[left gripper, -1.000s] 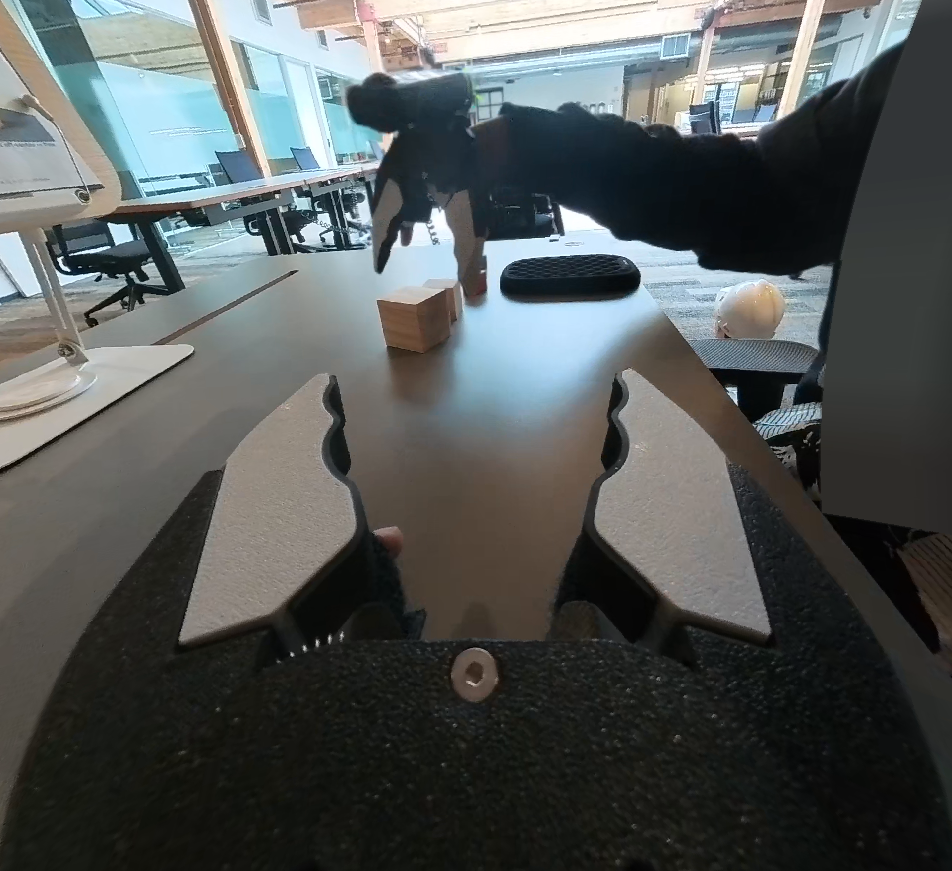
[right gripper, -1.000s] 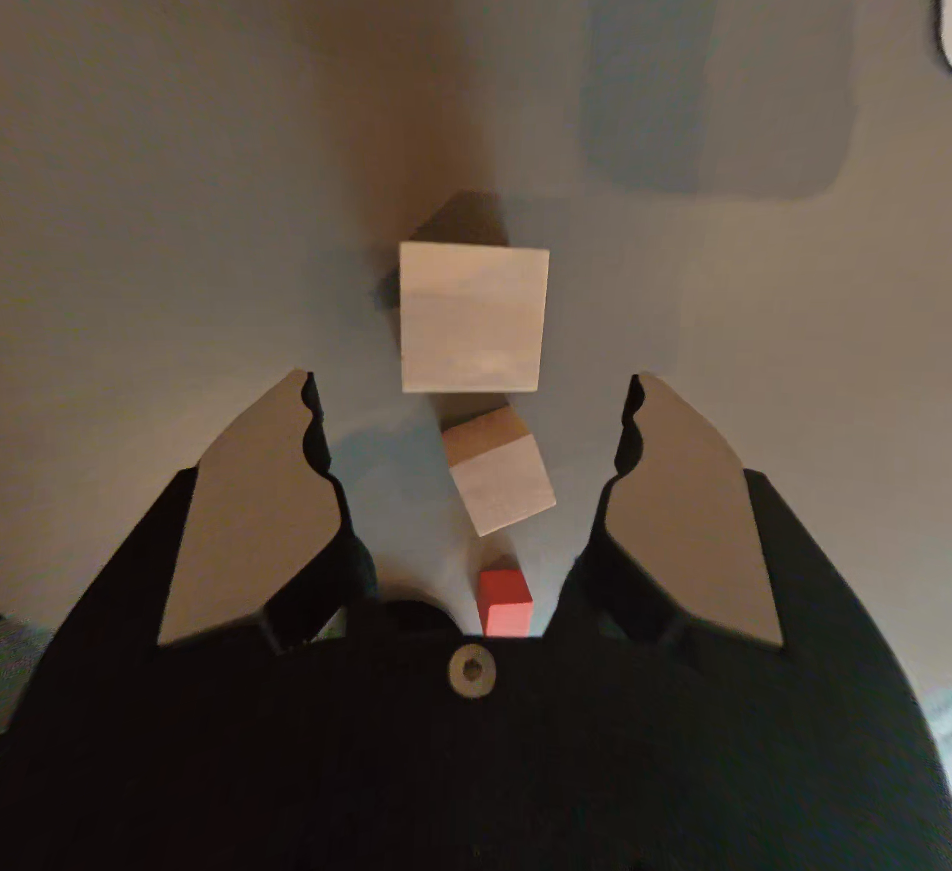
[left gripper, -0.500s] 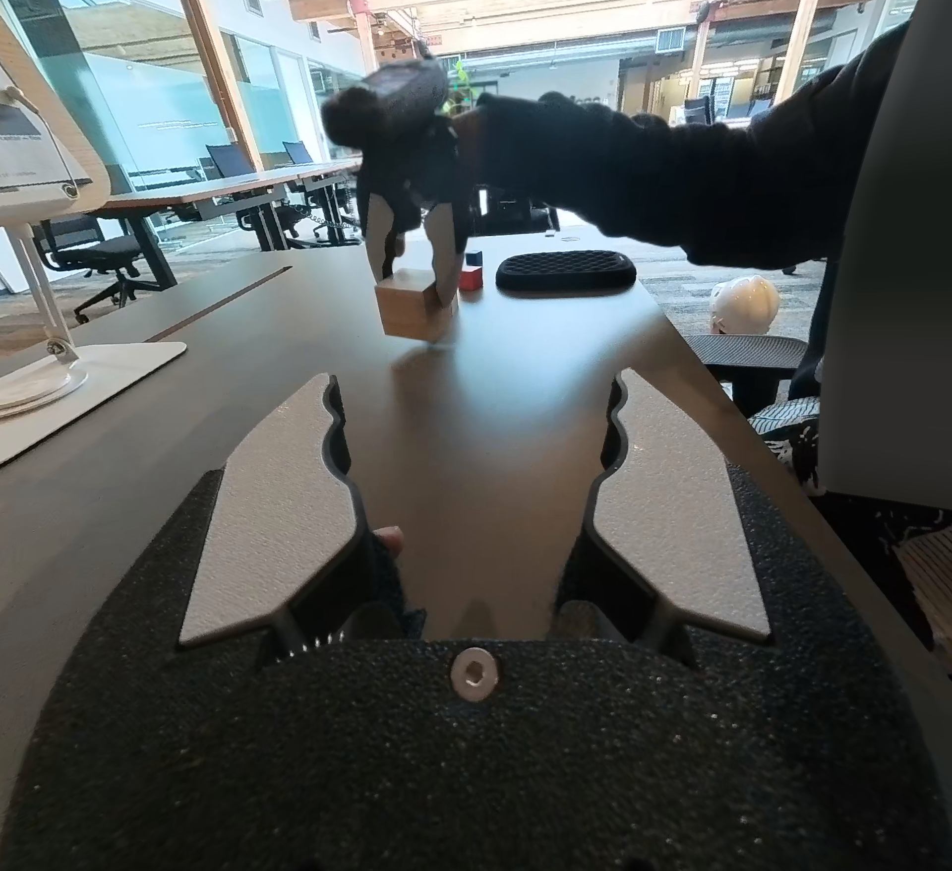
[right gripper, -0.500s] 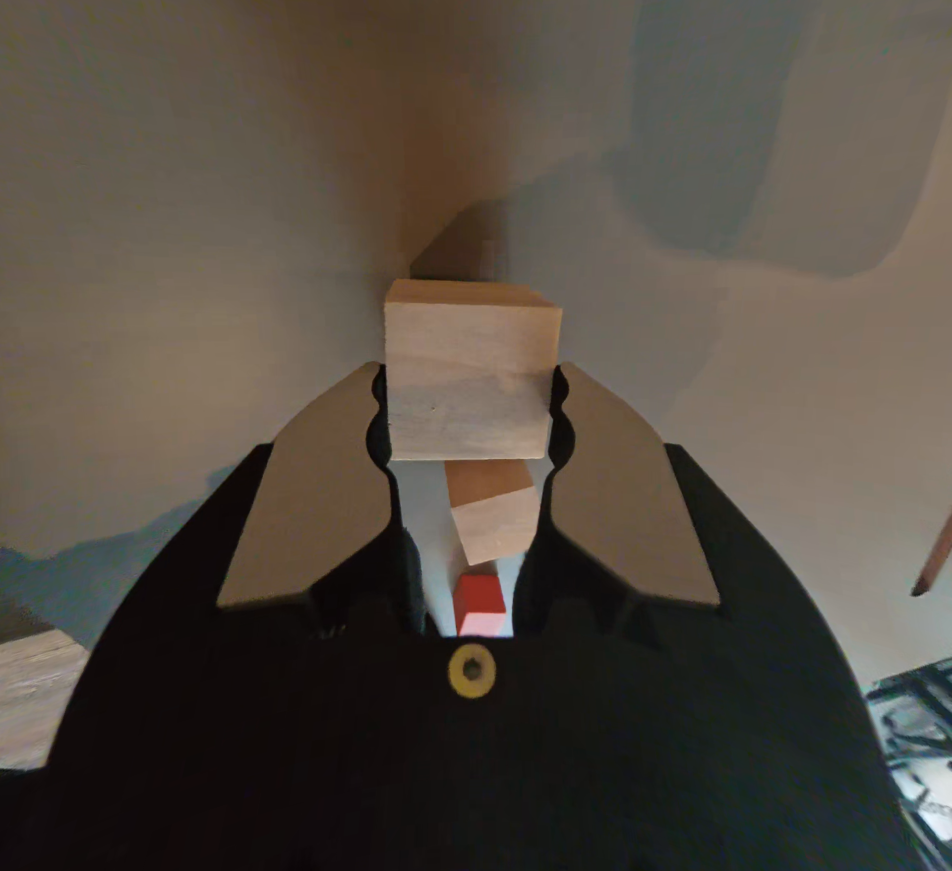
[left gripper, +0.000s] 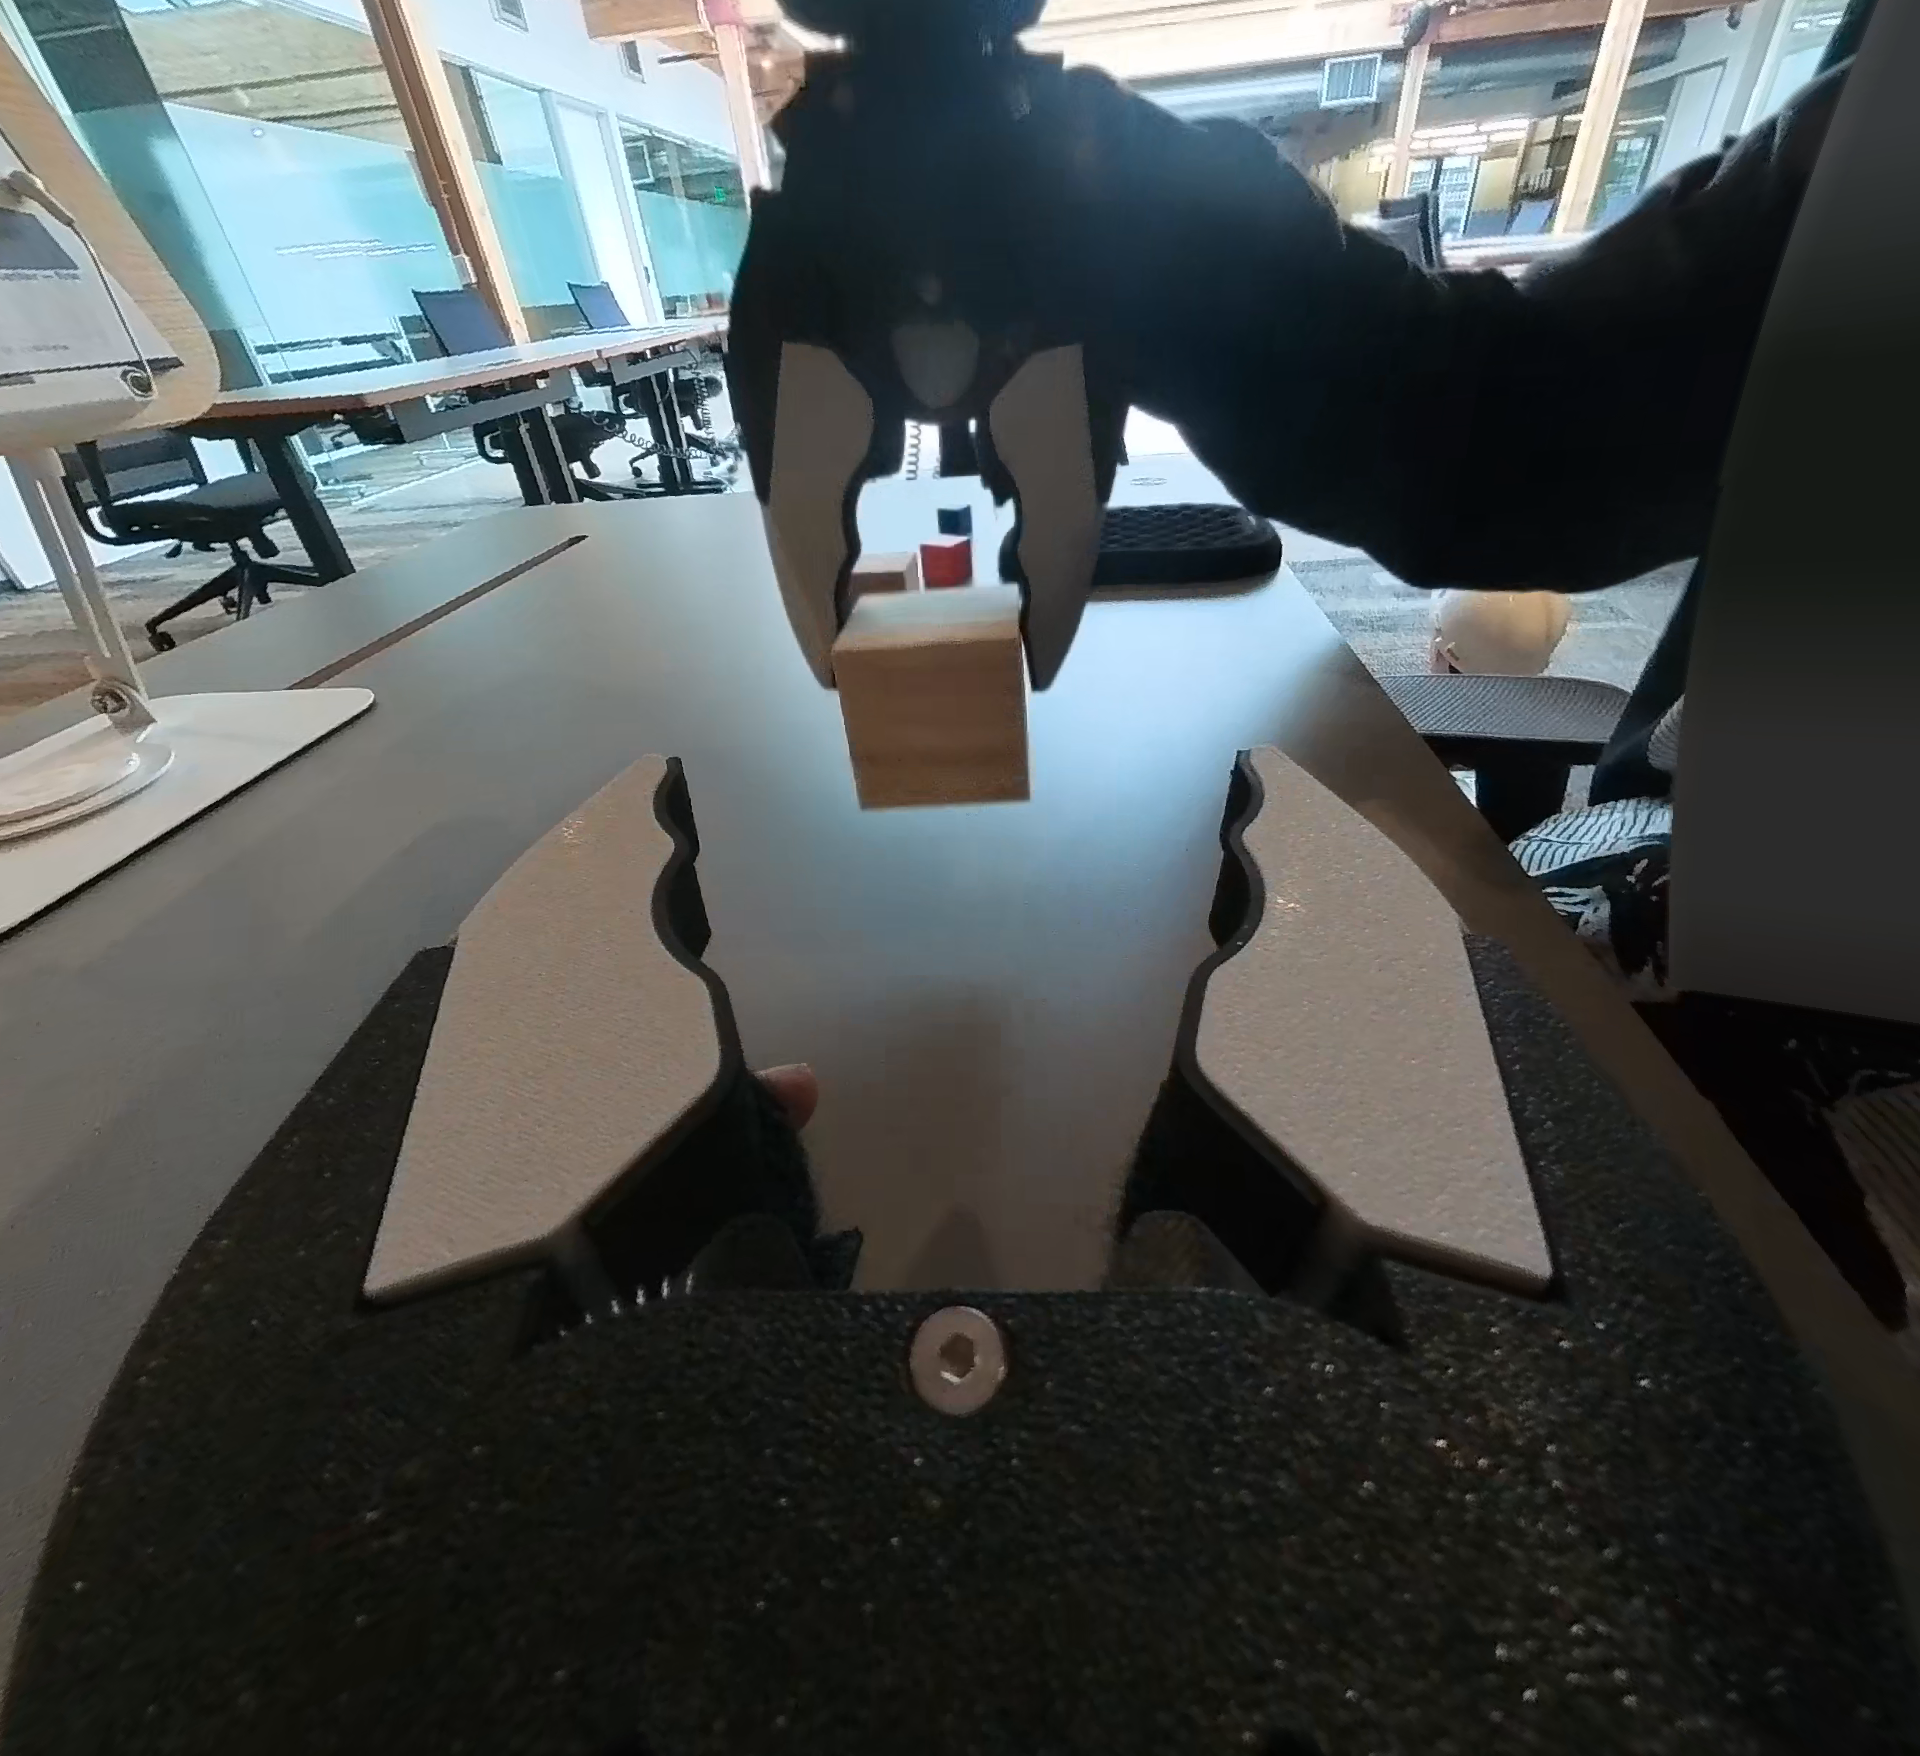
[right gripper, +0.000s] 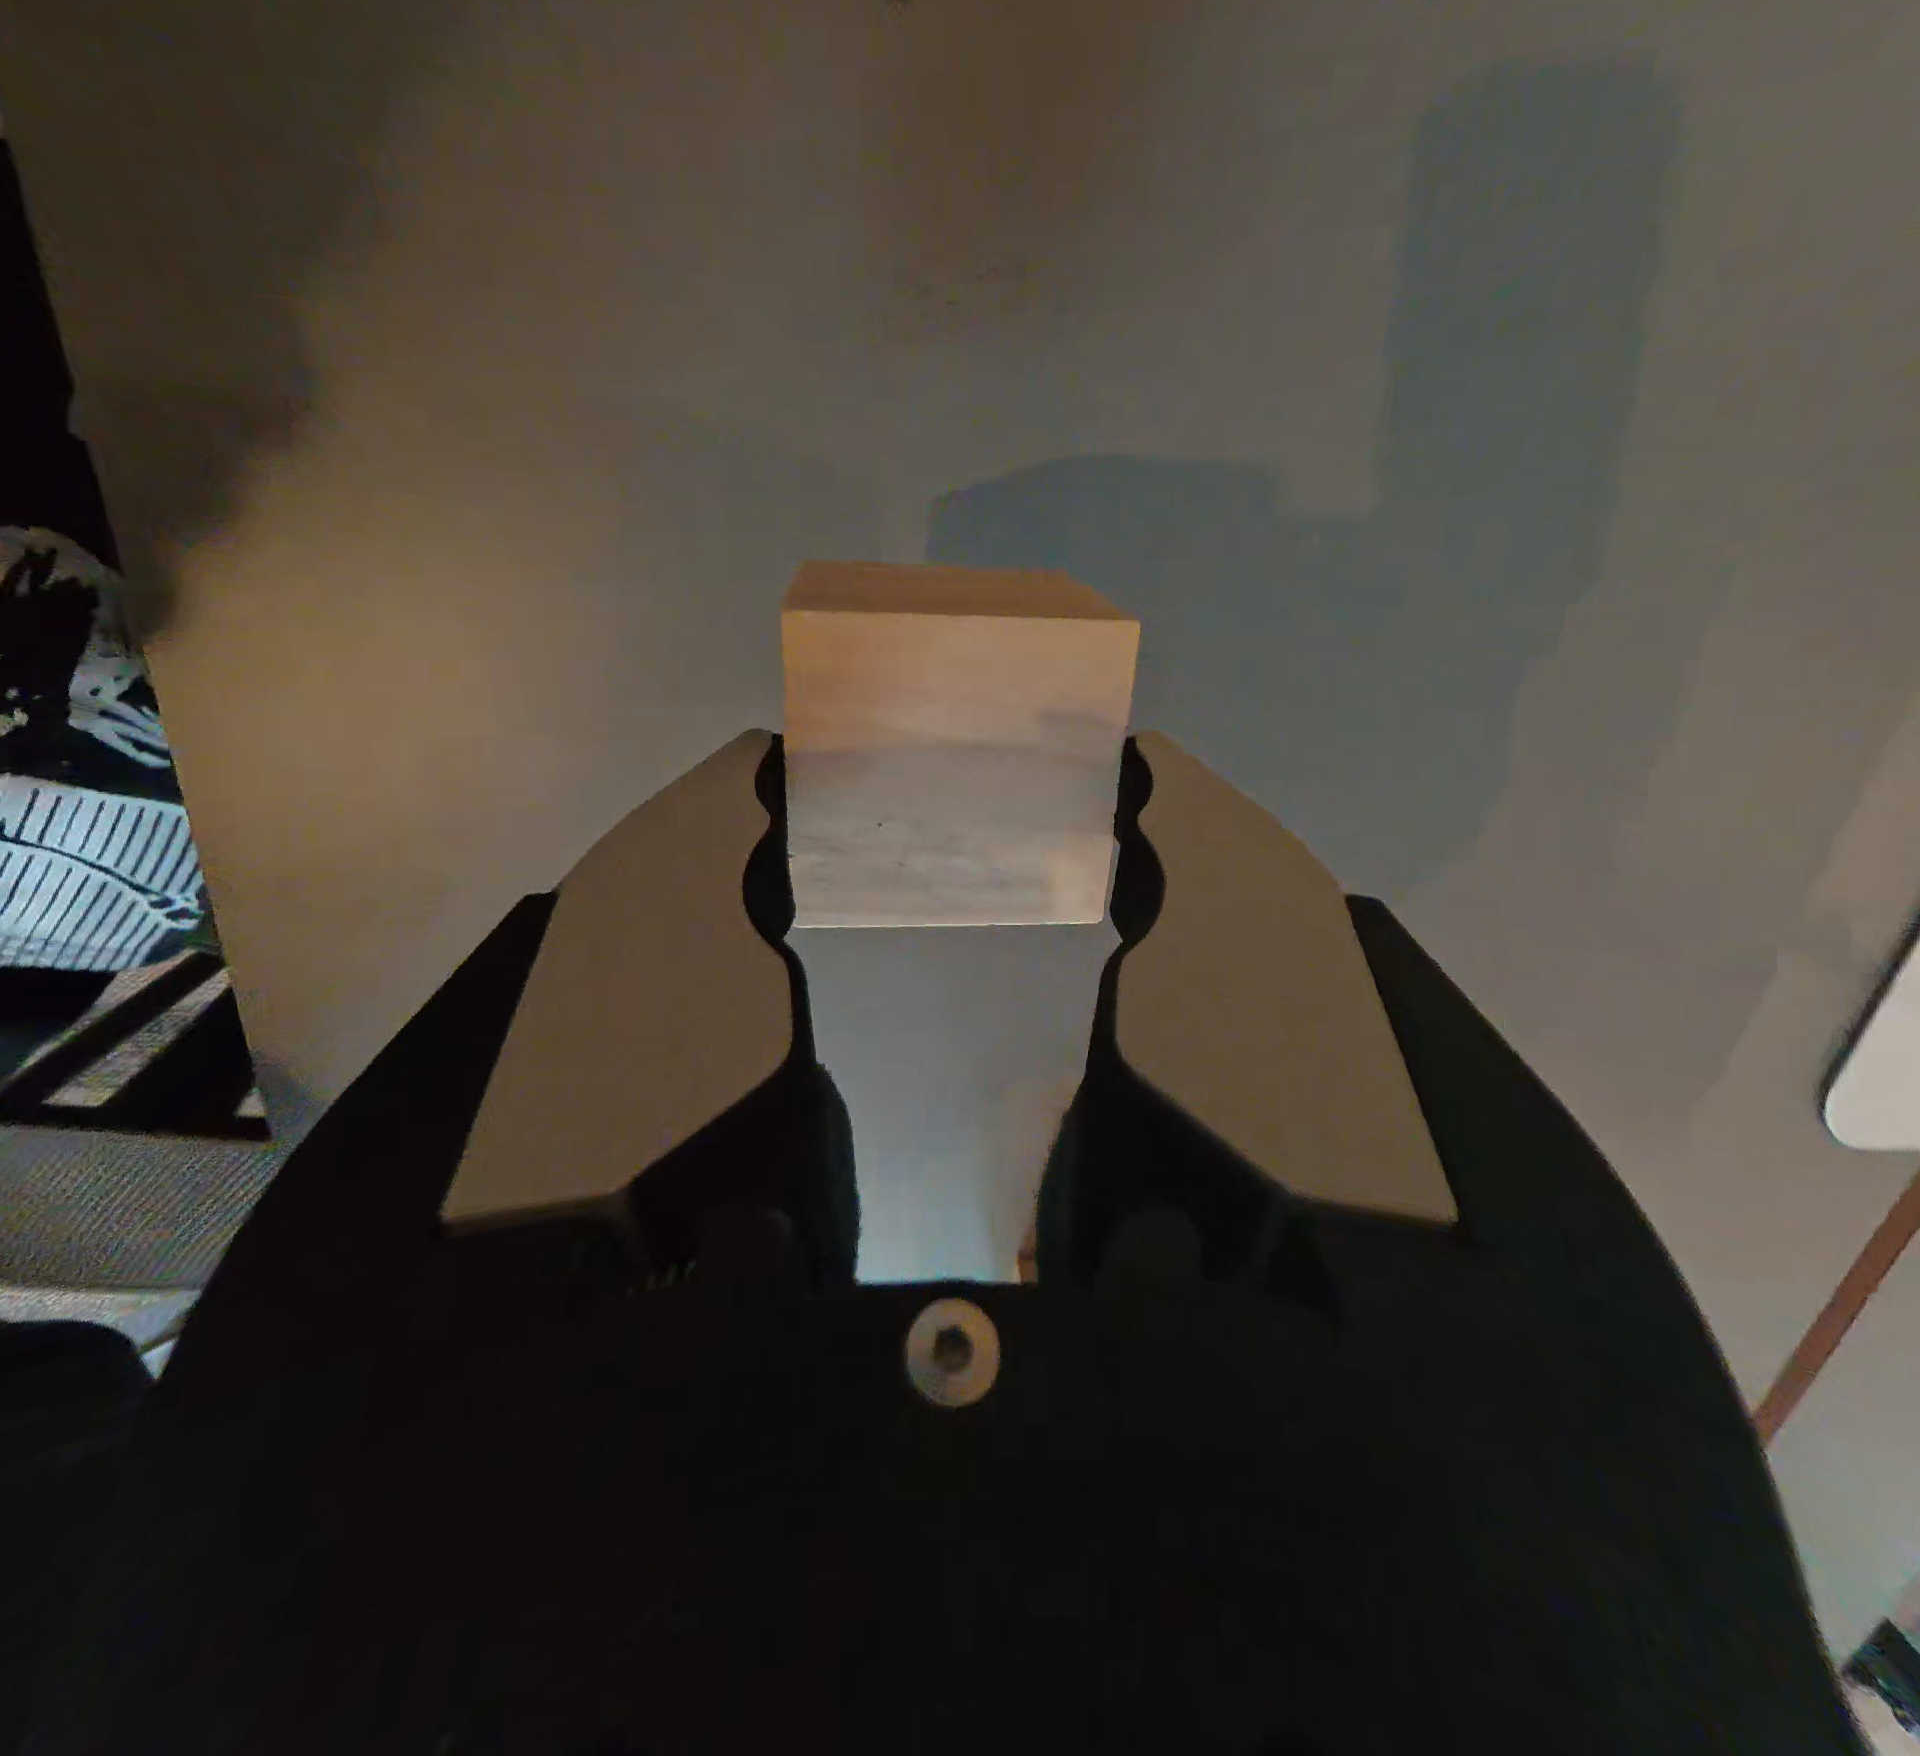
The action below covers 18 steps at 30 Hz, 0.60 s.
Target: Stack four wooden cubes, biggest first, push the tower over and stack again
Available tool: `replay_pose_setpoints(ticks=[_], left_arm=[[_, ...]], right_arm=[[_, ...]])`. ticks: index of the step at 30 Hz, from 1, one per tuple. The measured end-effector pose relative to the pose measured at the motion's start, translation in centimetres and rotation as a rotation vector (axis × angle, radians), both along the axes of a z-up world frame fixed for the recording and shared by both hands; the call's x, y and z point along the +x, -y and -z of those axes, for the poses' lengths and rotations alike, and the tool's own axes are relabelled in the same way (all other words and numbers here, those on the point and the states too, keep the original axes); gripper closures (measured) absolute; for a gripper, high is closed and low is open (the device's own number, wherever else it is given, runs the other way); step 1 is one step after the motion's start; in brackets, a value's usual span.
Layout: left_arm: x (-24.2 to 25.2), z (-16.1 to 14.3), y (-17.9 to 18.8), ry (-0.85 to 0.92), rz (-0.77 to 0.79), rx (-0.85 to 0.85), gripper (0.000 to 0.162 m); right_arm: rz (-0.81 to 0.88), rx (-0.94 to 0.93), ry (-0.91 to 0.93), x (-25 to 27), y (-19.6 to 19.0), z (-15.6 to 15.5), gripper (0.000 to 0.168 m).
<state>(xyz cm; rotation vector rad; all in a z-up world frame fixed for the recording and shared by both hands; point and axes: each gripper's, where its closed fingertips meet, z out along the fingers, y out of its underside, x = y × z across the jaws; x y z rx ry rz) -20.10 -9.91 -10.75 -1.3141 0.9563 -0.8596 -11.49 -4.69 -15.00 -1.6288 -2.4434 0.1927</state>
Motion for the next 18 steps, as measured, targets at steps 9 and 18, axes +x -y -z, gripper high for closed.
replay_pose_setpoints(ticks=[9,18], left_arm=[[0.0,0.1,0.0,-0.004,0.005,-0.003,0.066],[0.0,0.1,0.0,-0.002,0.008,-0.008,0.066]], right_arm=[[-0.006,-0.017,0.018,-1.3,0.9,3.3,0.109],[0.002,-0.013,0.047,-0.6,0.7,3.7,0.109]])
